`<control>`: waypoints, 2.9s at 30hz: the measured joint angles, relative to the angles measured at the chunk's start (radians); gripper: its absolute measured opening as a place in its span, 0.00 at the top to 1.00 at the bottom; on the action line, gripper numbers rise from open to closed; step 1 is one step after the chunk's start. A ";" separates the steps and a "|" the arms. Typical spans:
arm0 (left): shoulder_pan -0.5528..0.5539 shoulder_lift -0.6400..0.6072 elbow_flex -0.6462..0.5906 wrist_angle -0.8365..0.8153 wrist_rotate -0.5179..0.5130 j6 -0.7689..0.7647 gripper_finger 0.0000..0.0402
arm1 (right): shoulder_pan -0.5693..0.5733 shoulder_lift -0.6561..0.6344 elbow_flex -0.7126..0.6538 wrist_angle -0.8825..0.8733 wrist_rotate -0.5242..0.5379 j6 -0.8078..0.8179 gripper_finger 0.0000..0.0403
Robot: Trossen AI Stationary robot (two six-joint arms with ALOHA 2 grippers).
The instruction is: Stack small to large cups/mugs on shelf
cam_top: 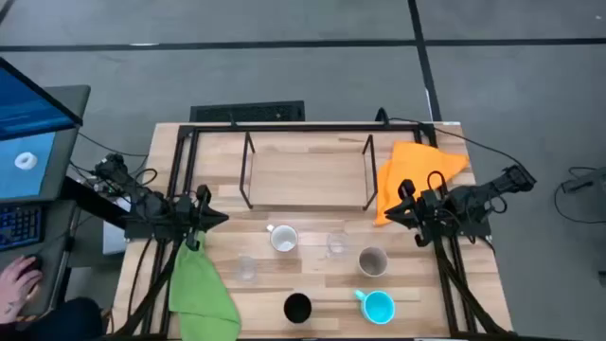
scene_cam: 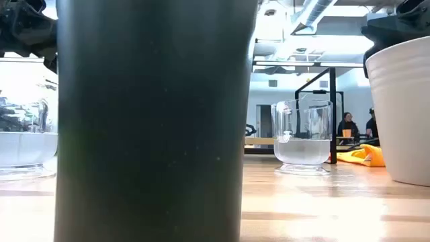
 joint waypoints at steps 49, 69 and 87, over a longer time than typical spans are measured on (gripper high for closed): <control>0.001 0.675 1.041 -0.193 -0.064 0.011 0.61 | -0.001 0.514 1.025 -0.385 0.136 -0.085 0.43; 0.012 1.100 1.482 -0.910 0.134 -0.657 0.61 | 0.000 1.012 1.594 -1.506 -0.014 0.636 0.45; 0.028 1.154 1.483 -0.909 0.230 -0.698 0.61 | 0.184 1.299 1.345 -1.449 -0.106 1.054 0.48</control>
